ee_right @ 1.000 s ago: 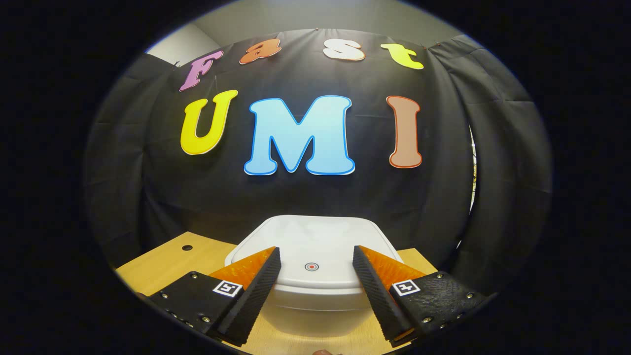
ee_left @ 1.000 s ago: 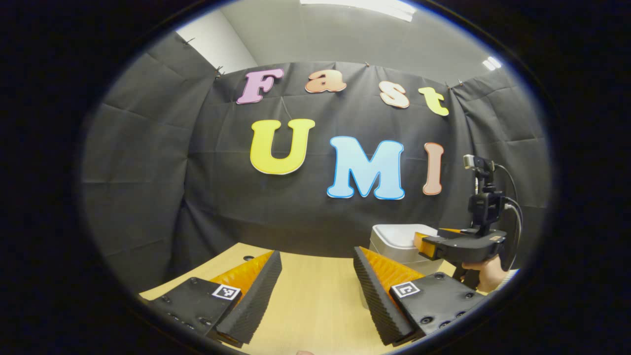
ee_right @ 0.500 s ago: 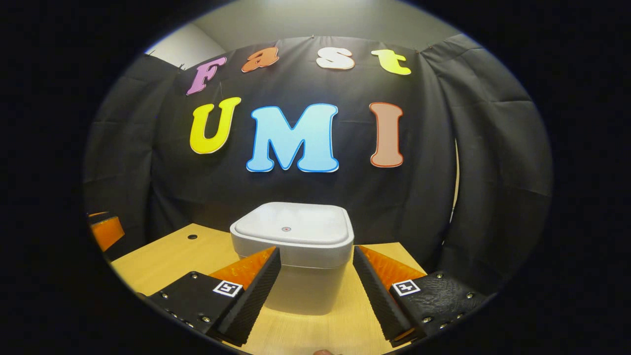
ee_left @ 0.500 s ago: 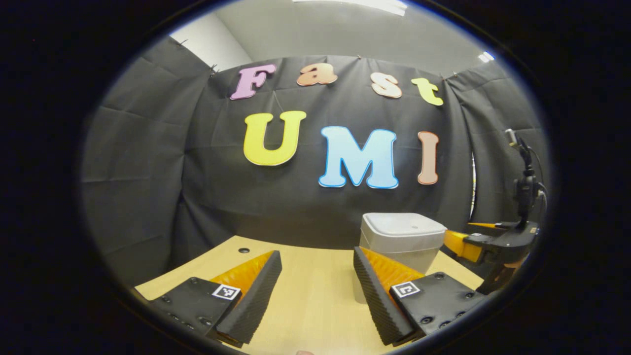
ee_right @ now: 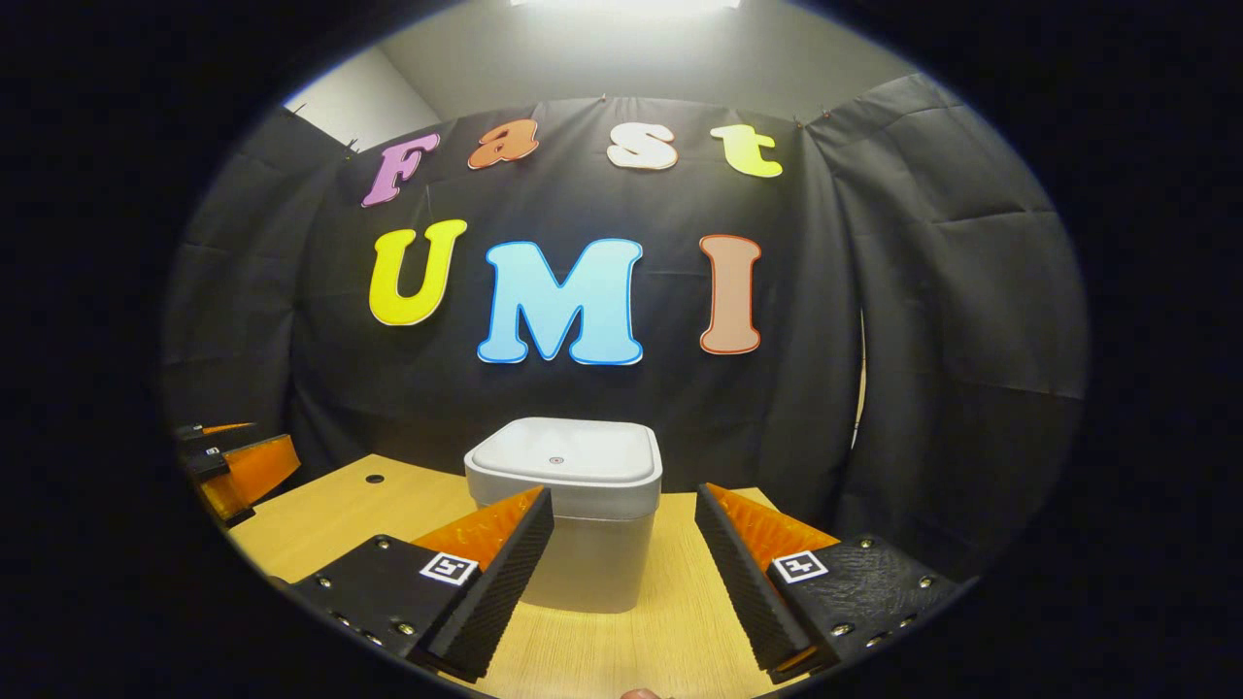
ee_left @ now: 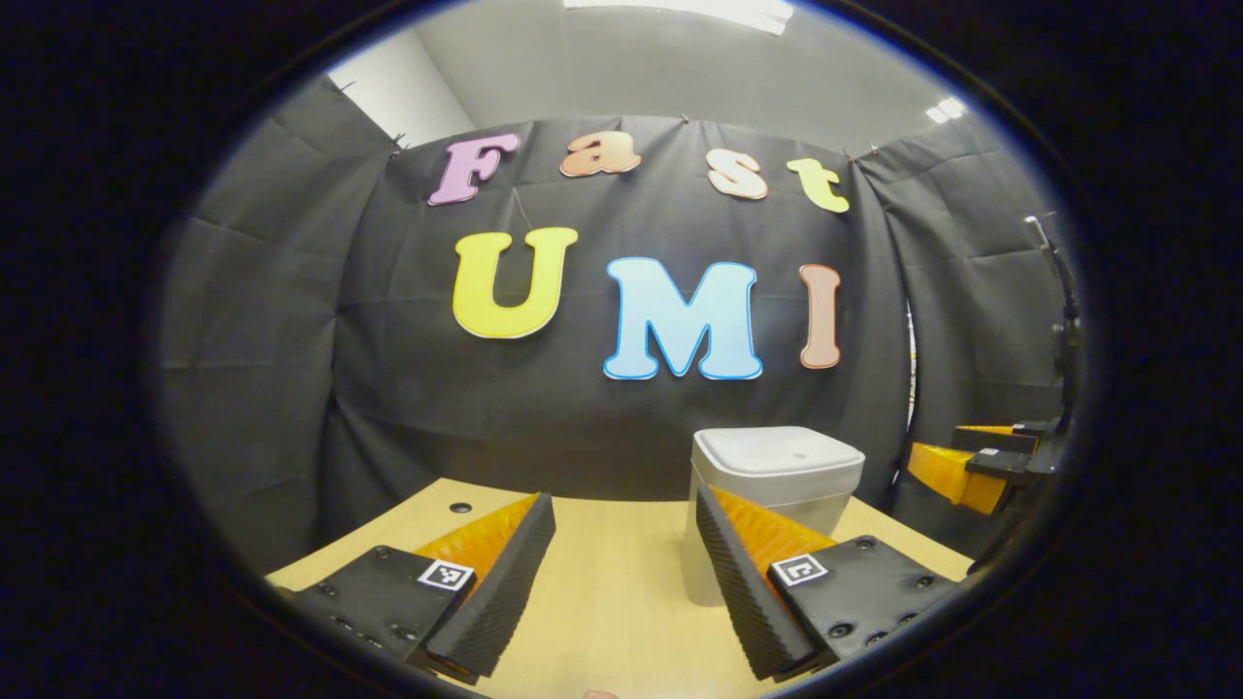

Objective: Press the lid of the desktop garbage bin to open it, pick up the crumpled paper on the desktop and throw it into the bin, then pick up the pop can on the desktop and drop it into the bin, and finally close the garbage bin lid.

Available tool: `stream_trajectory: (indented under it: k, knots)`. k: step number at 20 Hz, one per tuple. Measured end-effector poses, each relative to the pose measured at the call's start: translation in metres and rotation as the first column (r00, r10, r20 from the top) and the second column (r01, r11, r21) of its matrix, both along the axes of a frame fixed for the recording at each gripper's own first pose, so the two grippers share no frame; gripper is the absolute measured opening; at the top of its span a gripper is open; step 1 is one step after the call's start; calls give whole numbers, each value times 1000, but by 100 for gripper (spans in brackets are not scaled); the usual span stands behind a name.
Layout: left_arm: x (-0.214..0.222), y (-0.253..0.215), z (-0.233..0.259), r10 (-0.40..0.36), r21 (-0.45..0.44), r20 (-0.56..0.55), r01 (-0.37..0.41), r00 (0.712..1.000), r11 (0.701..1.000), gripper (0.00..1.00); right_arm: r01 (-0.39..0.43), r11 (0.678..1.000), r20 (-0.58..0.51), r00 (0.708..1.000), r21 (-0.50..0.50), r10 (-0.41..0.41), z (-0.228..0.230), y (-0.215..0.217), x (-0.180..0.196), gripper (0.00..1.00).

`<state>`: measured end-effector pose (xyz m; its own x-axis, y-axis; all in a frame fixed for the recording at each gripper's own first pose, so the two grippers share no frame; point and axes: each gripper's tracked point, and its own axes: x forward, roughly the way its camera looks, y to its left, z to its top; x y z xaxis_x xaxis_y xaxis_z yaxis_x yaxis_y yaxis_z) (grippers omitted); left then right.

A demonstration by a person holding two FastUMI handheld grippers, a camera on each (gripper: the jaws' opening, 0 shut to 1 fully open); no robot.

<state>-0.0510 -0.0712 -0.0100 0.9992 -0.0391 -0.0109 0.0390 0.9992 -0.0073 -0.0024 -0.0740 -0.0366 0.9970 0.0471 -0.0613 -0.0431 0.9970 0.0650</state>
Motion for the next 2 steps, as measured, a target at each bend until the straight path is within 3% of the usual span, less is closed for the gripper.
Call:
stream_trajectory:
  k: [2]
  knots:
    - [2, 4, -1, -13, 11, 2, 13, 1000, 1000, 96, 2, 1000, -12, 1000, -17, -3, -5, 6, -7, 95]
